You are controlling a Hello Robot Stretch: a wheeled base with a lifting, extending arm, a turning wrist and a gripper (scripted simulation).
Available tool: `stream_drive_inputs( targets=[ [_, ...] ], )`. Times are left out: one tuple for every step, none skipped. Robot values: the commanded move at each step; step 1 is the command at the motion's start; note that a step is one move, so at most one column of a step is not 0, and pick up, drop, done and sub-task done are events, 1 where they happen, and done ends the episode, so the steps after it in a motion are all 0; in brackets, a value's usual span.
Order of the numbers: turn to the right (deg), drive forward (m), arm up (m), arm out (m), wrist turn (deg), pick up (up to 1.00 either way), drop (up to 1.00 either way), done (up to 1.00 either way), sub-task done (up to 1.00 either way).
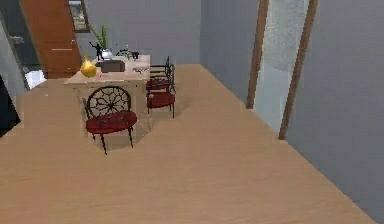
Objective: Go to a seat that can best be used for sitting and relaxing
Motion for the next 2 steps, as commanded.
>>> stream_drive_inputs(
  targets=[
    [-9.0, 0.0, 0.0, 0.0, 0.0, 0.0, 0.0, 0.0, 0.0],
    [0.0, 0.8, 0.0, 0.0, 0.0, 0.0, 0.0, 0.0, 0.0]
  ],
)
